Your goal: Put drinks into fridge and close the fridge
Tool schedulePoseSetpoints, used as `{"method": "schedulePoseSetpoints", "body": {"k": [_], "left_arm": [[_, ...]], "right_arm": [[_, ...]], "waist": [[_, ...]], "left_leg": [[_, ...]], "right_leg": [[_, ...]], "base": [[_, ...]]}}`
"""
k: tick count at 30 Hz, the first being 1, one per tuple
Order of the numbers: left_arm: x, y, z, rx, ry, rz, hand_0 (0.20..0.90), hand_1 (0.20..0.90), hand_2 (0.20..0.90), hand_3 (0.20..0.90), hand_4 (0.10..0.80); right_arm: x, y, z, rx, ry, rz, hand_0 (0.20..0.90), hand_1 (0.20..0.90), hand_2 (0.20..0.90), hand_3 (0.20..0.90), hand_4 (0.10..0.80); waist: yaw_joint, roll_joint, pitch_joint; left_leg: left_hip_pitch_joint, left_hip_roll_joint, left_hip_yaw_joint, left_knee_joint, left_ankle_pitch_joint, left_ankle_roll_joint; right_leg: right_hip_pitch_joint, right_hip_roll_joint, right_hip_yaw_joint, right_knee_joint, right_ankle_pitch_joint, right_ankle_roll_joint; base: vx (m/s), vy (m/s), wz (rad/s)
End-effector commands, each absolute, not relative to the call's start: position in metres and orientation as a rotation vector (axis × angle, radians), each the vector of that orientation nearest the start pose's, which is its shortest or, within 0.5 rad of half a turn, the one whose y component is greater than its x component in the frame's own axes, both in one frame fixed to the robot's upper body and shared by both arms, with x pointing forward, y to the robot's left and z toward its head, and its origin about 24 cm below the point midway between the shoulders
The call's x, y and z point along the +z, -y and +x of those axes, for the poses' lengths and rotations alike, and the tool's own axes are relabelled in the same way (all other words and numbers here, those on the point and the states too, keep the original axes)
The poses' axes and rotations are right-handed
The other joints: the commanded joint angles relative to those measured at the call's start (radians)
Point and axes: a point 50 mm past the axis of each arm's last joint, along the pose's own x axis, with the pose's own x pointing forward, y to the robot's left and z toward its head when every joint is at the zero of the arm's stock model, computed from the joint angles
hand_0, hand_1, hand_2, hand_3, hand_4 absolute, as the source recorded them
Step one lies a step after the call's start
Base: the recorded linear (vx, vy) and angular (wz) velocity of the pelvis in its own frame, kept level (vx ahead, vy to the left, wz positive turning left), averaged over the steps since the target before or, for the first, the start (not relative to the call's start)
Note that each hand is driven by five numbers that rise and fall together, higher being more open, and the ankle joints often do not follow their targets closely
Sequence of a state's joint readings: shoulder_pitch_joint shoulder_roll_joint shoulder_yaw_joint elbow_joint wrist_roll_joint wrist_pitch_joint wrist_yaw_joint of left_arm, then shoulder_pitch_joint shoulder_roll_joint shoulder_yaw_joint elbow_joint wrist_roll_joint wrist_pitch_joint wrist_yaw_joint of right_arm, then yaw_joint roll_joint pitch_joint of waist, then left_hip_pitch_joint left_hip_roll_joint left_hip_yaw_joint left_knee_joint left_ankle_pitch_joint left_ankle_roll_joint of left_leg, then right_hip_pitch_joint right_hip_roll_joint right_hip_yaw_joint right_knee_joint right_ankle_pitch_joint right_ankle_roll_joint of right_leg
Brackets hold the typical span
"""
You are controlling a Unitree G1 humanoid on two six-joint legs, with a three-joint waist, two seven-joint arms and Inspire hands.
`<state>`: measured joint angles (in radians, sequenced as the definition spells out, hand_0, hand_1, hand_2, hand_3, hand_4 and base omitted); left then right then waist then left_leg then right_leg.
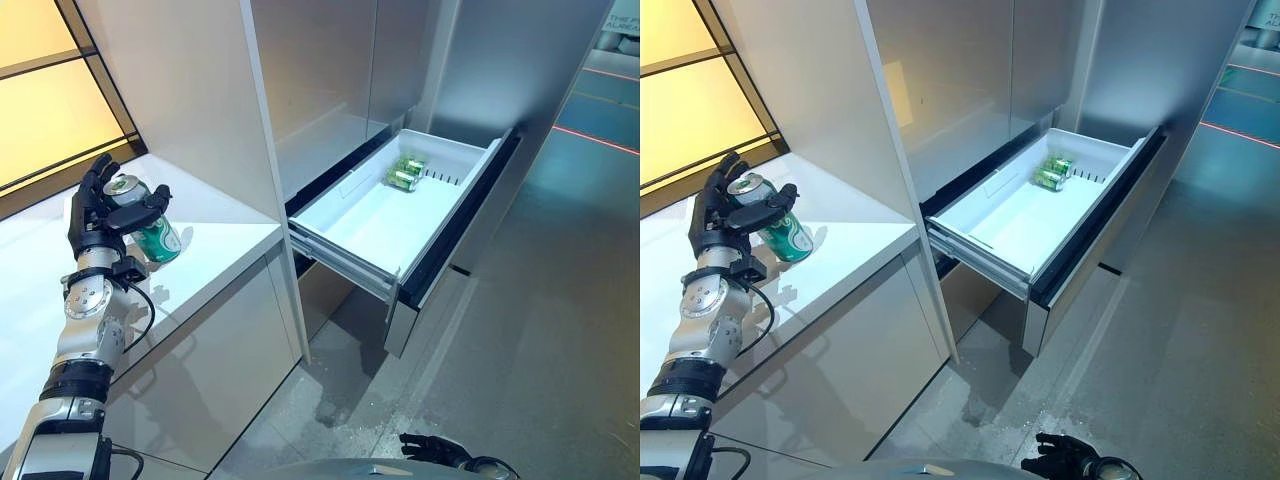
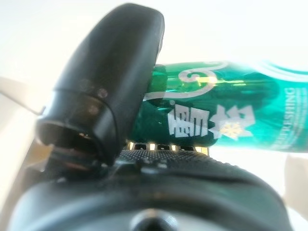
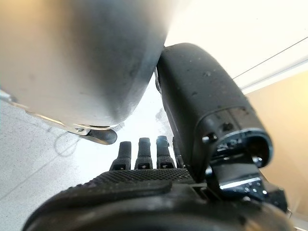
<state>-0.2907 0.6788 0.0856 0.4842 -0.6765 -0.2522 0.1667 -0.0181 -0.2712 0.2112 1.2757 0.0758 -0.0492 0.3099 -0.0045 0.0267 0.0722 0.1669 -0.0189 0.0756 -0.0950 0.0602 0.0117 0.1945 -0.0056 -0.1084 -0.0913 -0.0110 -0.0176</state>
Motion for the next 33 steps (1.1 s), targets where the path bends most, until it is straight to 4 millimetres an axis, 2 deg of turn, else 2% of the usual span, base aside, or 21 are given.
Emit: {"method": "schedulePoseSetpoints", "body": {"k": [1,10,12,13,14,15,16,20,29,33], "left_arm": [[0.206,-0.354,0.299,0.467,0.558,-0.008,0.9,0.9,0.9,0.9,0.8],[0.201,-0.355,0.301,0.453,0.519,0.0,0.9,0.9,0.9,0.9,0.8],[0.2,-0.354,0.302,0.451,0.511,0.006,0.787,0.787,0.787,0.768,0.668],[0.2,-0.354,0.302,0.449,0.507,0.009,0.756,0.756,0.756,0.733,0.633],[0.199,-0.354,0.303,0.446,0.498,0.022,0.594,0.594,0.594,0.543,0.443],[0.198,-0.354,0.303,0.446,0.494,0.027,0.582,0.582,0.582,0.529,0.429],[0.198,-0.354,0.303,0.445,0.488,0.036,0.535,0.535,0.535,0.475,0.375],[0.192,-0.354,0.304,0.438,0.448,0.084,0.3,0.3,0.3,0.2,0.1],[0.178,-0.352,0.304,0.421,0.376,0.131,0.3,0.3,0.3,0.2,0.1],[0.186,-0.344,0.306,0.375,0.439,0.108,0.3,0.3,0.3,0.2,0.1]], "right_arm": [[-0.16,0.245,0.072,0.273,-1.333,-0.194,0.9,0.9,0.9,0.9,0.8],[-0.16,0.246,0.069,0.267,-1.333,-0.191,0.9,0.9,0.9,0.9,0.8],[-0.16,0.246,0.07,0.266,-1.331,-0.191,0.9,0.9,0.9,0.9,0.8],[-0.16,0.246,0.071,0.265,-1.33,-0.192,0.9,0.9,0.9,0.9,0.8],[-0.16,0.246,0.071,0.265,-1.329,-0.193,0.9,0.9,0.9,0.9,0.8],[-0.16,0.247,0.071,0.265,-1.328,-0.193,0.9,0.9,0.9,0.9,0.8],[-0.16,0.247,0.071,0.265,-1.327,-0.194,0.9,0.9,0.9,0.9,0.8],[-0.16,0.248,0.07,0.264,-1.326,-0.195,0.9,0.9,0.9,0.9,0.8],[-0.159,0.248,0.071,0.263,-1.314,-0.192,0.9,0.9,0.9,0.9,0.8],[-0.157,0.247,0.08,0.253,-1.25,-0.169,0.9,0.9,0.9,0.9,0.8]], "waist": [[-0.016,0.036,-0.024],[-0.018,0.037,-0.022],[-0.019,0.037,-0.022],[-0.019,0.038,-0.022],[-0.019,0.038,-0.021],[-0.019,0.038,-0.021],[-0.019,0.038,-0.021],[-0.019,0.038,-0.019],[-0.02,0.036,-0.015],[-0.021,0.034,-0.015]], "left_leg": [[0.033,-0.042,0.011,0.01,-0.139,0.031],[0.034,-0.043,0.011,0.011,-0.14,0.032],[0.034,-0.043,0.011,0.011,-0.14,0.033],[0.033,-0.042,0.011,0.011,-0.14,0.032],[0.032,-0.042,0.01,0.011,-0.139,0.032],[0.032,-0.042,0.011,0.011,-0.139,0.032],[0.032,-0.042,0.01,0.011,-0.138,0.032],[0.032,-0.042,0.009,0.011,-0.138,0.033],[0.032,-0.042,0.008,0.011,-0.137,0.033],[0.031,-0.042,0.008,0.01,-0.135,0.031]], "right_leg": [[-0.052,-0.011,-0.014,0.103,-0.091,0.065],[-0.051,-0.011,-0.009,0.104,-0.091,0.065],[-0.052,-0.011,-0.008,0.103,-0.091,0.065],[-0.053,-0.011,-0.008,0.104,-0.091,0.066],[-0.053,-0.011,-0.008,0.104,-0.09,0.066],[-0.054,-0.011,-0.008,0.104,-0.09,0.066],[-0.054,-0.011,-0.007,0.104,-0.09,0.066],[-0.055,-0.01,-0.006,0.106,-0.09,0.066],[-0.052,-0.009,-0.004,0.1,-0.087,0.067],[-0.053,-0.008,-0.004,0.098,-0.084,0.067]], "base": [[0.0,0.0,0.0],[0.0,0.0,0.0],[0.0,0.0,0.0],[0.0,0.0,0.0],[0.0,0.0,0.0],[0.0,0.0,0.0],[0.0,0.0,0.0],[0.0,0.0,0.0],[0.0,0.0,0.0],[0.0,0.0,0.0]]}}
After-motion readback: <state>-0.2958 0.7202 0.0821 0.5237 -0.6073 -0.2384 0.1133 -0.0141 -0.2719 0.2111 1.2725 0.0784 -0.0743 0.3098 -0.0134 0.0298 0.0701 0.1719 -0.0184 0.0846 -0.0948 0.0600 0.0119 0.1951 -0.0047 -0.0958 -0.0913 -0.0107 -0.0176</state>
